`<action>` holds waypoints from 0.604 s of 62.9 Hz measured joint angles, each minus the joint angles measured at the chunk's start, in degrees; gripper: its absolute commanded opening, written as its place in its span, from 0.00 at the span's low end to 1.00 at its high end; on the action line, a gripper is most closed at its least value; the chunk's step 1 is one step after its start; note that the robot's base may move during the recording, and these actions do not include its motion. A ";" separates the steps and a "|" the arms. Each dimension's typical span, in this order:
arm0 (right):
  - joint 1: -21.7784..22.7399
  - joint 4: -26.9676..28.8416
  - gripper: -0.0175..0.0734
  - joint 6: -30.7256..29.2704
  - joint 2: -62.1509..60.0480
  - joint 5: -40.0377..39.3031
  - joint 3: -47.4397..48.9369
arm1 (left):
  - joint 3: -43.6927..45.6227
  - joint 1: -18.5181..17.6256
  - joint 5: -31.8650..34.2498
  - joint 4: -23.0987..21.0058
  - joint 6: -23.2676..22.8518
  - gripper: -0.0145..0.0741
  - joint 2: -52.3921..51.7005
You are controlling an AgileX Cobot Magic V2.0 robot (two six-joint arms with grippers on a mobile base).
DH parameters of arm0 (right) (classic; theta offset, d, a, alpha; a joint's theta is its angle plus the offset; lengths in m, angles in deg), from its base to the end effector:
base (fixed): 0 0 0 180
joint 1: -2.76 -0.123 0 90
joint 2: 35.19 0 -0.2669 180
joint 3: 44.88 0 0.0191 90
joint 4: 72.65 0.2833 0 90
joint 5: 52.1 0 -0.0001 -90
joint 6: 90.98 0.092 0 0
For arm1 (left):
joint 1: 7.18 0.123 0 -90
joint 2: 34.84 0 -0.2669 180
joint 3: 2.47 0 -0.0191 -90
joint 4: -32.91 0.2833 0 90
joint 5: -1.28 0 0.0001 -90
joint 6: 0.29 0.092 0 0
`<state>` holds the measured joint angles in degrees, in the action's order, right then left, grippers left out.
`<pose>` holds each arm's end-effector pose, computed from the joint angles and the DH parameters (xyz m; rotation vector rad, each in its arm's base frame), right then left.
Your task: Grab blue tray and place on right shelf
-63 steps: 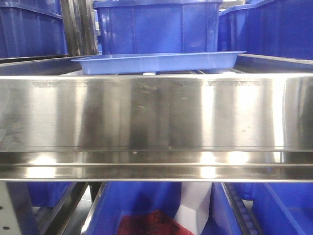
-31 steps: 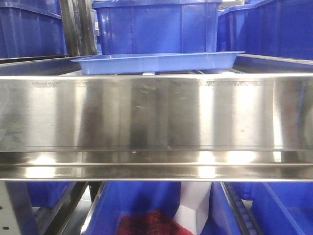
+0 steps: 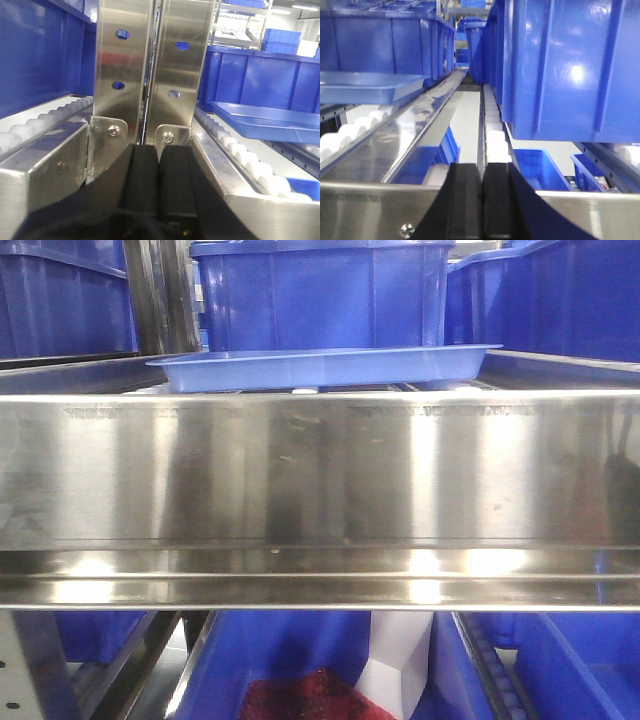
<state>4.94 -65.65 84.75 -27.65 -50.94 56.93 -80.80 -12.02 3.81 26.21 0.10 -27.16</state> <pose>0.1083 -0.0039 0.2031 0.0630 1.5151 0.0095 0.1078 -0.0087 0.2078 -0.0228 1.4590 -0.1550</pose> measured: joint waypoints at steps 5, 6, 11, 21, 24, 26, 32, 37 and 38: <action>0.00 0.24 0.25 -0.05 0.00 -0.21 -0.09 | 0.00 0.00 0.00 0.00 0.00 0.11 0.00; 0.00 0.24 0.25 -0.05 0.00 -0.21 -0.09 | 0.00 0.00 0.00 0.00 0.00 0.11 0.00; 0.00 0.37 0.25 -0.05 0.00 -0.21 -0.09 | 0.00 0.00 0.00 0.00 0.00 0.11 0.00; 0.00 0.50 0.25 -0.05 0.00 -0.21 -0.09 | 0.00 0.00 0.00 0.00 0.00 0.11 0.00; 0.00 0.50 0.25 -0.05 0.00 -0.11 -0.09 | 0.00 0.00 0.00 0.00 0.00 0.11 0.00; 0.00 0.50 0.25 -0.05 0.00 -0.11 -0.09 | 0.00 0.00 0.00 0.00 0.00 0.11 0.00; 0.00 0.50 0.25 -0.05 0.00 -0.11 -0.09 | 0.00 0.00 0.00 0.00 0.00 0.11 0.00; 0.00 0.50 0.25 -0.05 0.00 -0.11 -0.09 | 0.00 0.00 0.00 0.00 0.00 0.11 0.00; 0.00 0.50 0.25 -0.05 0.00 -0.11 -0.09 | 0.00 0.00 0.00 0.00 0.00 0.11 0.00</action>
<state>4.94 -65.15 84.70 -27.65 -51.05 56.84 -80.80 -12.02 3.81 26.21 0.10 -27.16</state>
